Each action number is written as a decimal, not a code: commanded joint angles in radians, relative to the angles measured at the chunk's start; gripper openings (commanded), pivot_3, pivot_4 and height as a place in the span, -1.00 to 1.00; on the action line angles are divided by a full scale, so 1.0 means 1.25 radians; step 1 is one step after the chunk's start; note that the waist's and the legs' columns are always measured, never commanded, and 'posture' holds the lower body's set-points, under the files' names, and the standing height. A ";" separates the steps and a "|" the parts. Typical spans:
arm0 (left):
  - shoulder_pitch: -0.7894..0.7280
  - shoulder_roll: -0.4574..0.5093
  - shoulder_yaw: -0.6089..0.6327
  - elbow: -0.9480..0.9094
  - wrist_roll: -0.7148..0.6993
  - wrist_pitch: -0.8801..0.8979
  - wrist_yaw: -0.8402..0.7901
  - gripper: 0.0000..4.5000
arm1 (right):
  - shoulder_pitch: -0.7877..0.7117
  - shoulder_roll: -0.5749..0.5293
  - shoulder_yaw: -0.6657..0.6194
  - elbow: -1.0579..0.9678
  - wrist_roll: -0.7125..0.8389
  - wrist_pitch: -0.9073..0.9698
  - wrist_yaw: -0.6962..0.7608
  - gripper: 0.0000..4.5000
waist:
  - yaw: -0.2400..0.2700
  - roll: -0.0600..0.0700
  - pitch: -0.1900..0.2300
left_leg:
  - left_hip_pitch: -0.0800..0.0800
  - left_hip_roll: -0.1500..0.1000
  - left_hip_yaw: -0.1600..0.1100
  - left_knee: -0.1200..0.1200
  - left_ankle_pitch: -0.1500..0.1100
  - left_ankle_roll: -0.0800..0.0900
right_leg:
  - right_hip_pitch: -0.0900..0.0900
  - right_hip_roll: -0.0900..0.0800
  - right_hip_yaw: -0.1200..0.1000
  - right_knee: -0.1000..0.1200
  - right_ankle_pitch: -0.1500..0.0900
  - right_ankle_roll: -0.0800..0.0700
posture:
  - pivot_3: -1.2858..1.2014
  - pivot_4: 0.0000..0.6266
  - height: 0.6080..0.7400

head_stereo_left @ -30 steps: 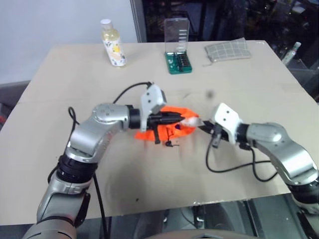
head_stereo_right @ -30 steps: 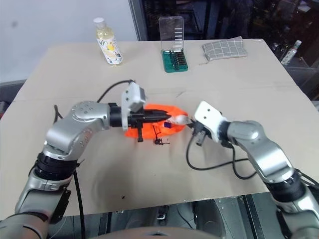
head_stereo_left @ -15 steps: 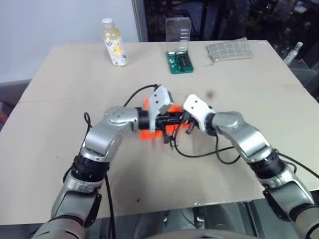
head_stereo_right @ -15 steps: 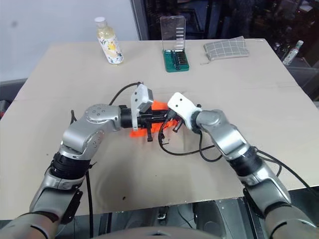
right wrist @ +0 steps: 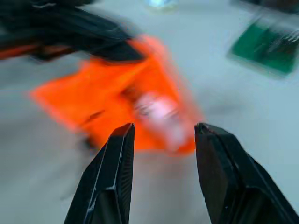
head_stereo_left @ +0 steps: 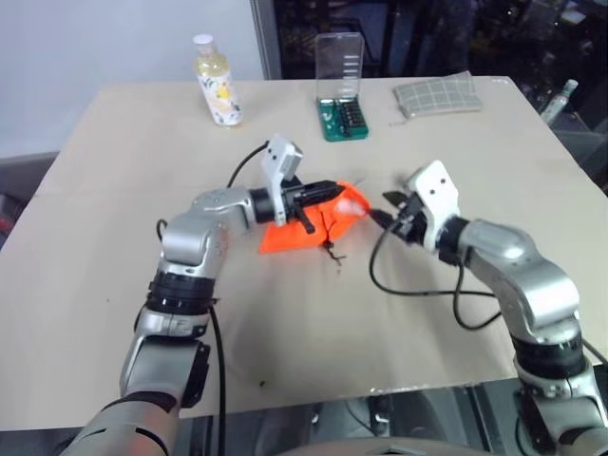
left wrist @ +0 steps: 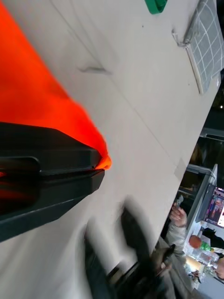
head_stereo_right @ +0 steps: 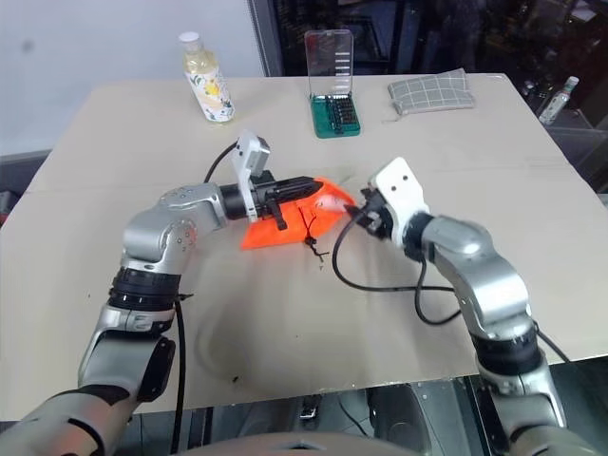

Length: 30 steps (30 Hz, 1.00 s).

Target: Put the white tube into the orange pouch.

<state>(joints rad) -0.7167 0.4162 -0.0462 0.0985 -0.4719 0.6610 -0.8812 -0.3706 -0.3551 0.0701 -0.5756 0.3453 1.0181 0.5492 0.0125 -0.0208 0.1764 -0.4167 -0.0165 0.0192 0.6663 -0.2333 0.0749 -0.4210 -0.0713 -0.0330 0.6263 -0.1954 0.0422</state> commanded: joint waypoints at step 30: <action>-0.025 -0.025 0.035 -0.085 -0.028 0.066 0.085 -1.00 | -0.027 0.019 0.233 0.259 -0.233 -0.348 -0.052 0.53 | -0.002 0.000 0.000 | 0.000 0.000 0.000 0.000 0.000 -0.001 | 0.000 0.000 0.000 0.000 0.000 0.000 | 0.03 -0.52 1.00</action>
<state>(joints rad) -0.7396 0.3850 -0.0203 0.0484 -0.4852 0.7505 -0.7756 -0.3790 -0.3412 0.3546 -0.2528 0.0723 0.6279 0.4914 0.0097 -0.0207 0.1764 -0.4157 -0.0166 0.0195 0.6667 -0.2330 0.0742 -0.4212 -0.0707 -0.0324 0.6269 -0.1951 0.0423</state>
